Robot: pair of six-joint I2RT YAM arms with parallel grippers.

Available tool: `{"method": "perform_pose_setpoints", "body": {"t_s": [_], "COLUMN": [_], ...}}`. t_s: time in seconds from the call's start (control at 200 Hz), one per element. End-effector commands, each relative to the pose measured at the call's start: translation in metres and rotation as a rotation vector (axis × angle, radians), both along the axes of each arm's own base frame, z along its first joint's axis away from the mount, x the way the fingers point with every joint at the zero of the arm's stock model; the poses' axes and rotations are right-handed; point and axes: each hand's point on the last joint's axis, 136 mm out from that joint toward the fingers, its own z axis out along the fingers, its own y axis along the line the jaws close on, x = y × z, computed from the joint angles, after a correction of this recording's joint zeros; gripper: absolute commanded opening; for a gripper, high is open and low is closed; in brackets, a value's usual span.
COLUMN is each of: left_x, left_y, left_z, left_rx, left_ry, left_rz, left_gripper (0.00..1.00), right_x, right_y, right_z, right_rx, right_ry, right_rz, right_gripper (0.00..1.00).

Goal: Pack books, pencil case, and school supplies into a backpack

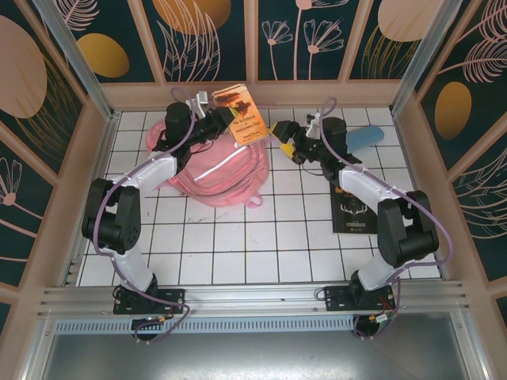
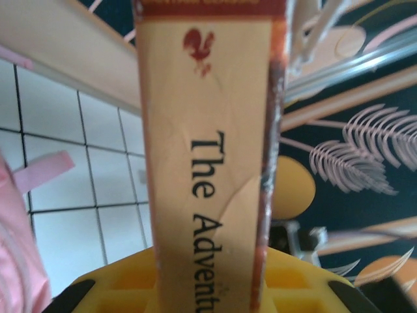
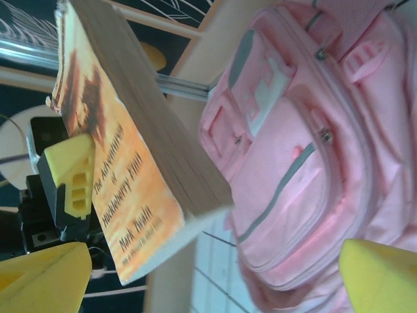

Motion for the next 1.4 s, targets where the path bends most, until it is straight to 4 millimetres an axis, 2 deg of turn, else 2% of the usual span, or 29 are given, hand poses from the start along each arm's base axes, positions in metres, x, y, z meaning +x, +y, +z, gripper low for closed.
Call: {"method": "perform_pose_setpoints", "body": {"t_s": [0.0, 0.18, 0.275, 0.475, 0.586, 0.786, 0.896, 0.926, 0.986, 1.091, 1.181, 1.271, 1.396], "left_x": [0.007, 0.018, 0.019, 0.018, 0.019, 0.022, 0.022, 0.021, 0.021, 0.022, 0.022, 0.016, 0.000], "left_y": [0.015, 0.015, 0.012, 0.012, 0.014, 0.012, 0.012, 0.011, 0.012, 0.011, 0.015, 0.020, 0.029], "left_z": [0.058, 0.058, 0.059, 0.062, 0.063, 0.059, 0.055, 0.053, 0.050, 0.031, -0.001, -0.040, -0.084], "left_rx": [-0.171, -0.246, -0.270, -0.337, -0.341, -0.341, -0.339, -0.336, -0.331, -0.271, -0.151, 0.001, 0.219], "left_ry": [-0.091, -0.041, -0.021, -0.003, -0.004, 0.010, 0.019, 0.023, 0.032, 0.076, 0.135, 0.193, 0.248], "left_rz": [0.093, 0.112, 0.100, 0.085, 0.096, 0.093, 0.092, 0.091, 0.092, 0.105, 0.128, 0.146, 0.126], "left_gripper": [0.20, 0.21, 0.21, 0.21, 0.21, 0.23, 0.25, 0.26, 0.32, 0.52, 0.69, 0.79, 0.85], "right_x": [0.002, 0.012, 0.021, 0.037, 0.039, 0.042, 0.043, 0.043, 0.044, 0.044, 0.042, 0.040, 0.033], "right_y": [0.013, 0.042, 0.058, 0.067, 0.071, 0.063, 0.064, 0.064, 0.060, 0.047, 0.032, 0.015, -0.016], "right_z": [0.059, 0.073, 0.073, 0.073, 0.069, 0.057, 0.054, 0.053, 0.051, 0.044, 0.041, 0.036, 0.029], "right_rx": [0.264, 0.386, 0.414, 0.475, 0.487, 0.514, 0.512, 0.509, 0.494, 0.423, 0.335, 0.230, 0.092], "right_ry": [-0.090, -0.078, -0.054, -0.040, -0.026, -0.002, 0.004, 0.003, -0.006, -0.034, -0.069, -0.090, -0.112], "right_rz": [-0.025, 0.028, 0.050, 0.056, 0.050, -0.026, -0.025, -0.027, -0.050, -0.125, -0.181, -0.223, -0.279], "right_gripper": [0.99, 0.99, 0.97, 0.86, 0.74, 0.55, 0.40, 0.33, 0.24, 0.17, 0.15, 0.14, 0.14]}}
